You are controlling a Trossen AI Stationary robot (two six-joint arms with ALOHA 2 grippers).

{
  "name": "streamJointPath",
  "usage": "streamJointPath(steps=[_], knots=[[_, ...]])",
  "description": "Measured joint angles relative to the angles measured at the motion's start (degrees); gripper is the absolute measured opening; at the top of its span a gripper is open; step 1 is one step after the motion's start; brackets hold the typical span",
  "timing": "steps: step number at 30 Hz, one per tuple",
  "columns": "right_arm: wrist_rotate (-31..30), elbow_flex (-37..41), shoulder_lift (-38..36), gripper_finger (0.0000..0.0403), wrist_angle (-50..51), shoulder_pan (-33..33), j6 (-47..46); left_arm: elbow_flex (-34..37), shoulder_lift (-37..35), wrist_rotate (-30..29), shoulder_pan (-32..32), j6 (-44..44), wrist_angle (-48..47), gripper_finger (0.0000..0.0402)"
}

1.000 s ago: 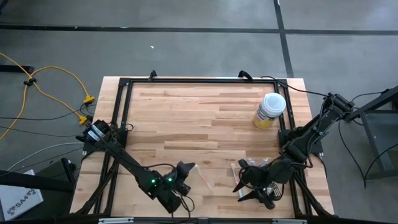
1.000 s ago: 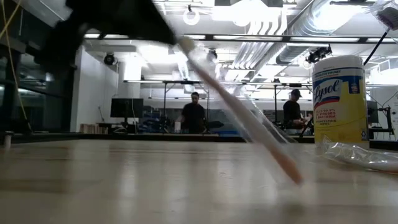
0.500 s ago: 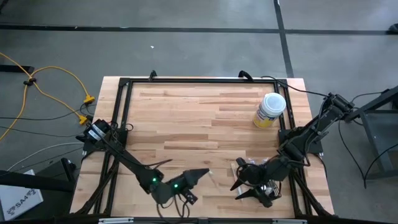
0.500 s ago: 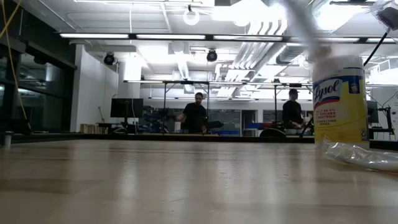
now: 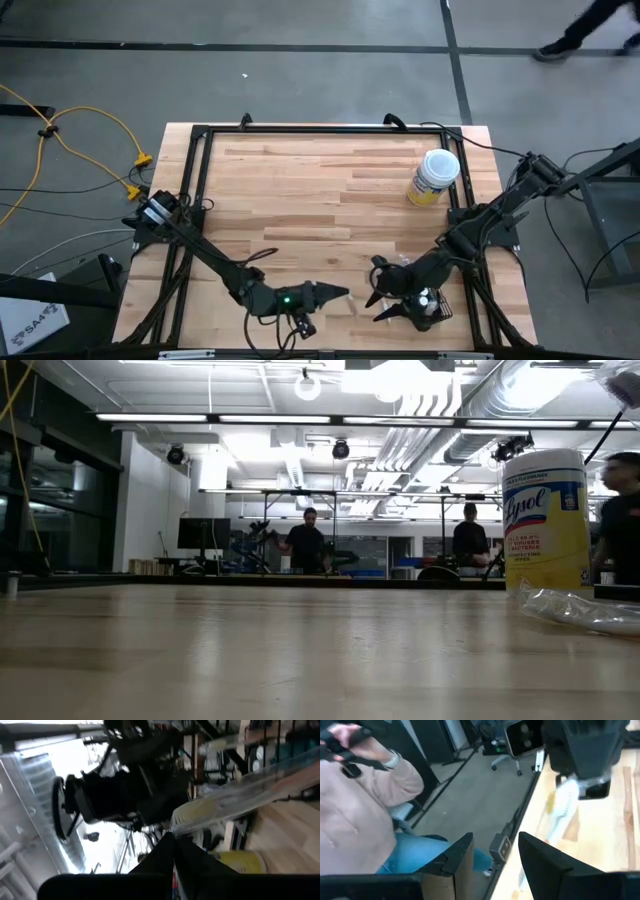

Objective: Pick & Place toothbrushing station
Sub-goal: Put the orange toothbrush into the mesh organizer

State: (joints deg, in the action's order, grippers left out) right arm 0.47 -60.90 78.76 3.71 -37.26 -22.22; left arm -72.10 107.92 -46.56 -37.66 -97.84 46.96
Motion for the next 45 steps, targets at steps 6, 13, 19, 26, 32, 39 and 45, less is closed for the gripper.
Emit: streamJointPath(steps=[6,13,19,26,32,39,45], knots=[[-0.07,0.04,2.05,0.0148,0.24,0.57,1.1,0.0,0.0,8.14,1.29,0.59,1.48,0.0],[-0.02,0.04,2.34,0.0148,-0.43,0.68,2.46,0.0,0.0,16.42,2.4,2.16,2.36,0.0],[1.46,0.02,2.32,0.0148,-2.25,1.05,3.02,0.0,0.0,22.54,4.32,3.67,2.48,0.0],[1.44,0.02,2.31,0.0148,-2.75,1.83,4.54,0.0,0.0,28.04,7.28,5.14,2.44,0.0],[1.7,0.02,2.3,0.0148,-2.93,2.21,5.63,0.0,0.02,31.03,9.23,5.33,2.9,0.0],[1.38,0.02,2.3,0.0148,-3.15,2.21,6.03,0.0,0.02,32.81,9.84,5.33,3.37,0.0],[1.45,0.02,2.3,0.0142,-3.15,2.58,6.03,0.0,0.02,33.19,9.82,5.33,3.56,0.0]])
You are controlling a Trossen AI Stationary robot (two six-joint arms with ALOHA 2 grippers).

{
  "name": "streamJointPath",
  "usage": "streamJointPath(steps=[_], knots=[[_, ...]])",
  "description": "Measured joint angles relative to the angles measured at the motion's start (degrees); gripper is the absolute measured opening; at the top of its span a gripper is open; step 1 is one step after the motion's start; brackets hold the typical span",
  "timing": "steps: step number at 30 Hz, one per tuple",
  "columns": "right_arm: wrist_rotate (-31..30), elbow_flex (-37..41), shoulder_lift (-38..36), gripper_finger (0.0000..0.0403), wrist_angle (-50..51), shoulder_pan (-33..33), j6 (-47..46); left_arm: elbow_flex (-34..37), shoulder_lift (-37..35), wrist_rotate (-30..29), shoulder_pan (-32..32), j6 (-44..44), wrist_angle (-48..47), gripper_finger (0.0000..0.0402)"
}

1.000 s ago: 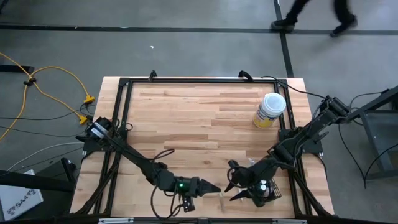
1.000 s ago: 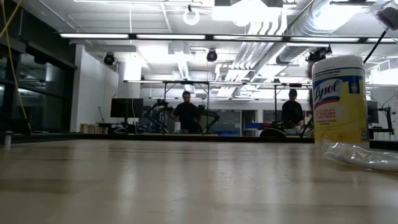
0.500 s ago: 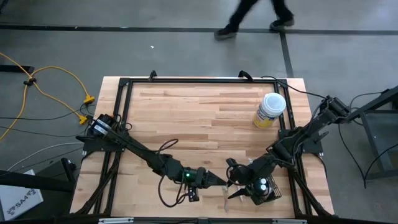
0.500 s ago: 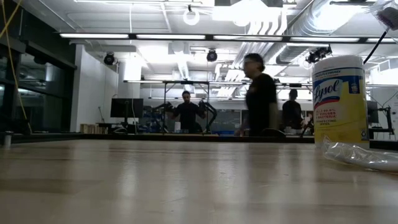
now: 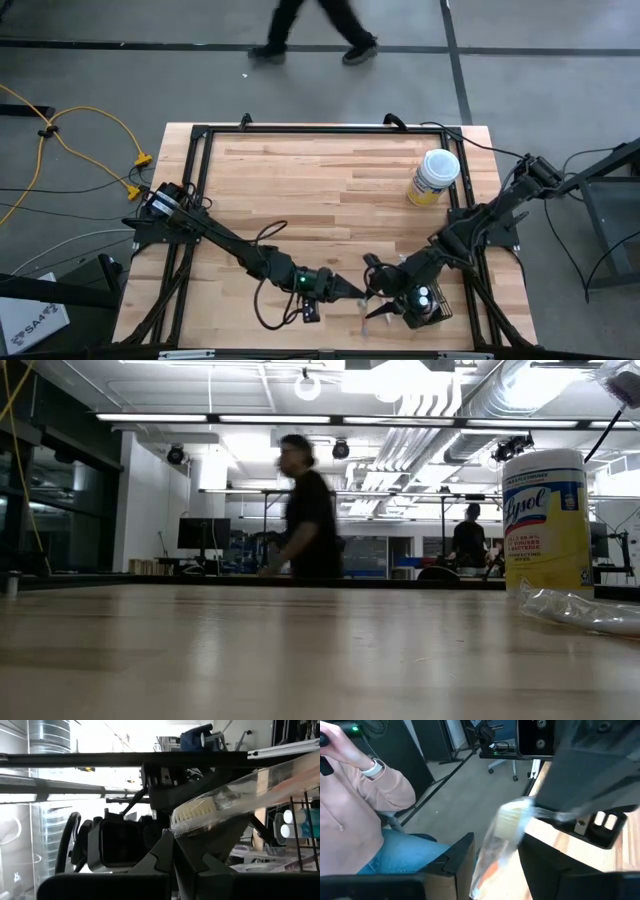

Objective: Pick & Place toothbrushing station
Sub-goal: Put the orange toothbrush into the mesh organizer

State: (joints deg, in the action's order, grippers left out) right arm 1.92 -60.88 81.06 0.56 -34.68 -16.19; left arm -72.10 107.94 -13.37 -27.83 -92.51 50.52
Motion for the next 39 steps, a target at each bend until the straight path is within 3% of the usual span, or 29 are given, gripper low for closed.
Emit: streamJointPath(steps=[9,24,39], knots=[[4.96,-0.02,0.92,0.0099,-2.19,1.84,-0.08,0.0,0.02,1.68,0.31,0.01,0.73,0.0],[6.81,-0.02,0.92,0.0012,-2.39,2.26,0.89,0.0,0.08,1.71,0.33,0.63,1.76,0.0],[7.98,-0.02,0.92,0.0007,-1.88,2.15,1.07,0.02,0.11,1.49,-0.06,4.88,2.92,0.0021]])
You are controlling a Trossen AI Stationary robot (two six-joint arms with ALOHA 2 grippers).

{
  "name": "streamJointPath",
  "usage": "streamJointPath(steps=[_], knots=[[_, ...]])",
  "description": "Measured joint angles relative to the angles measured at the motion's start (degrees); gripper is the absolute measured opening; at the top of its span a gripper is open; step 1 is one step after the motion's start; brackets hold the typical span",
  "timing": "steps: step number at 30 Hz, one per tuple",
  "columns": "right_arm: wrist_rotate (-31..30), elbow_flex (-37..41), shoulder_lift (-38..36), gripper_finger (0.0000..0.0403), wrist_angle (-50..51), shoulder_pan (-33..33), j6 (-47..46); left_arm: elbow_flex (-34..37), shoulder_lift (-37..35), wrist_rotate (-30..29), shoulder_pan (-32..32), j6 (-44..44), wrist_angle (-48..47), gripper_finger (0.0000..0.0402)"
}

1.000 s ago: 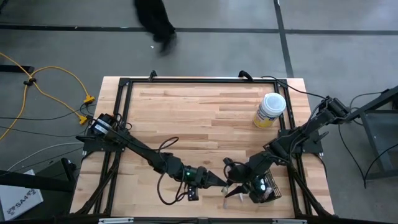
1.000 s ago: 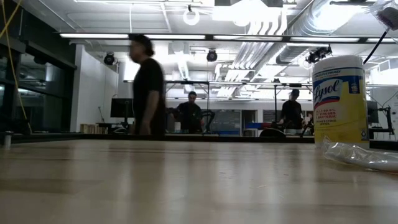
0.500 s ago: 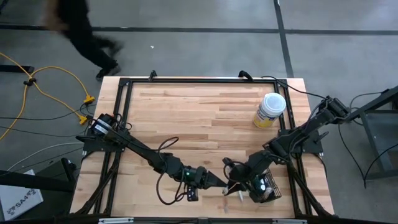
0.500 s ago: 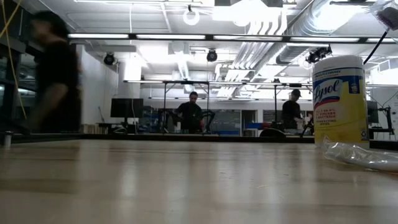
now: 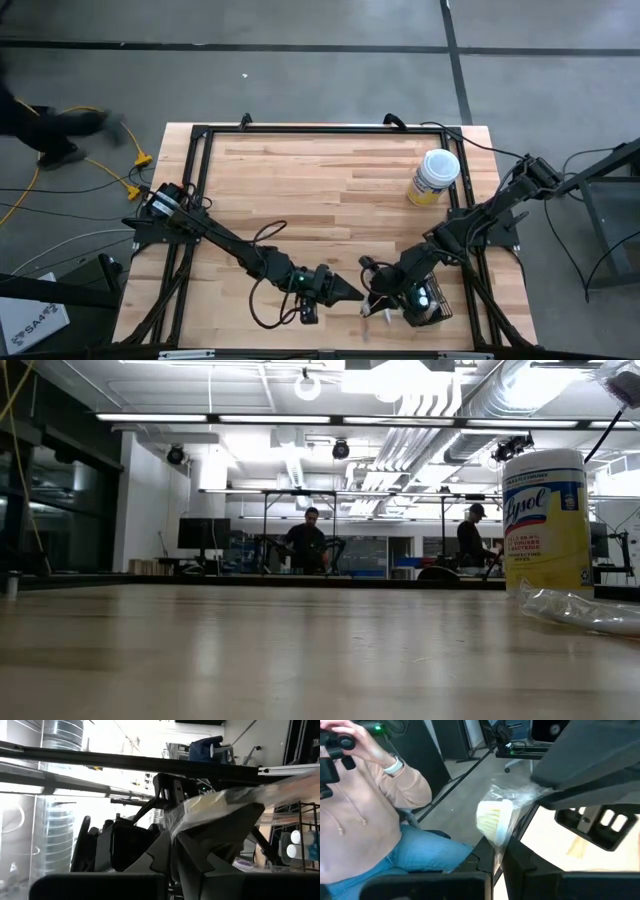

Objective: Pick & Place toothbrushing station
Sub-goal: Put the orange toothbrush into the mesh organizer

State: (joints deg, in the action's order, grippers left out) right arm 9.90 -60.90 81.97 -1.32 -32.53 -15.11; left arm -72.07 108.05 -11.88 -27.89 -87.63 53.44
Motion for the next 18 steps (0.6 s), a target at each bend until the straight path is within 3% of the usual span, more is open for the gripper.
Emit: streamJointPath(steps=[10,18], knots=[[0.8,0.0,0.0,0.0006,-0.07,0.0,-0.26,0.0,0.0,-0.15,-0.12,0.16,-0.07,0.0097],[0.58,0.0,0.0,0.0006,-0.2,-1.2,-1.91,0.0,0.0,-2.21,-0.12,0.28,-0.25,0.0108]])
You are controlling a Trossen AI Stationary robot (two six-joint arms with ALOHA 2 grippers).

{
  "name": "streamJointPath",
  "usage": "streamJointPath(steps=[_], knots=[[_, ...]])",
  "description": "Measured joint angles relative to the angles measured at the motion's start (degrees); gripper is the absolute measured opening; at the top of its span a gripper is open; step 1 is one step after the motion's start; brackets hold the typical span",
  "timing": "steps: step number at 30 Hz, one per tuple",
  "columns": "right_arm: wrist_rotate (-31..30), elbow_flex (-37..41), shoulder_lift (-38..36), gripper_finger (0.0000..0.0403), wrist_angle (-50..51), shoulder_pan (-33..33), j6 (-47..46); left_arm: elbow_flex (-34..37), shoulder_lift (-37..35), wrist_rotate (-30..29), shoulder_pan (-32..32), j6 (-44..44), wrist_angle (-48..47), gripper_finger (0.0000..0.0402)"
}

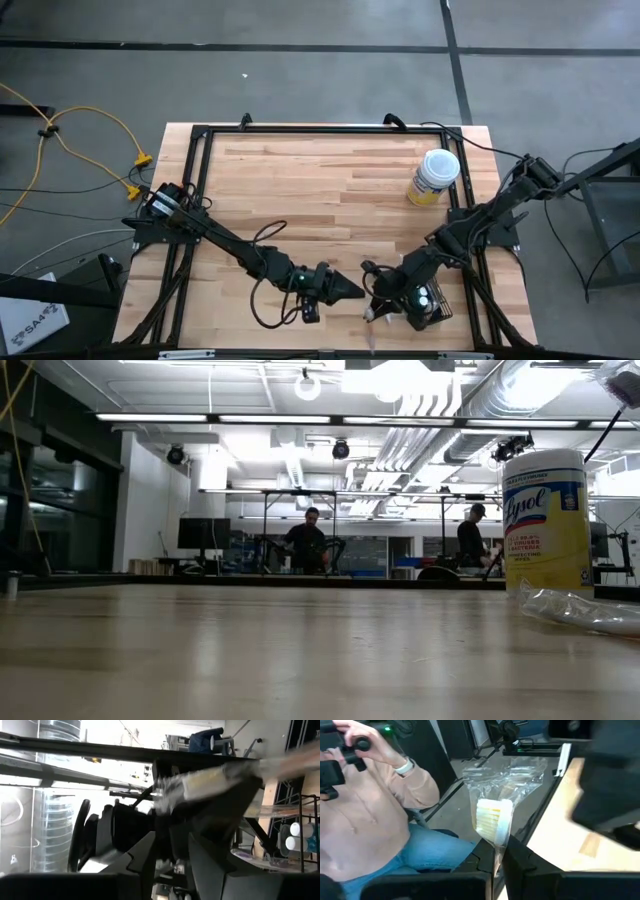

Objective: Pick & Place toothbrushing station
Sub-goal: Put the orange toothbrush into the mesh organizer

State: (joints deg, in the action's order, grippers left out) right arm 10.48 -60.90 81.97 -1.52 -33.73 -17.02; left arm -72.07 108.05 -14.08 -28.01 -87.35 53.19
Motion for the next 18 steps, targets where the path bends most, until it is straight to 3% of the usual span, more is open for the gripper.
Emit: streamJointPath(steps=[8,18], knots=[[-5.99,0.02,-2.0,0.0006,3.3,-3.11,-1.09,0.0,-0.02,-3.98,-0.1,2.38,-0.07,0.0108],[-24.27,0.0,-11.77,0.0005,16.23,-9.19,-1.22,0.0,-0.02,-4.12,-0.73,5.0,-0.23,0.0108]])
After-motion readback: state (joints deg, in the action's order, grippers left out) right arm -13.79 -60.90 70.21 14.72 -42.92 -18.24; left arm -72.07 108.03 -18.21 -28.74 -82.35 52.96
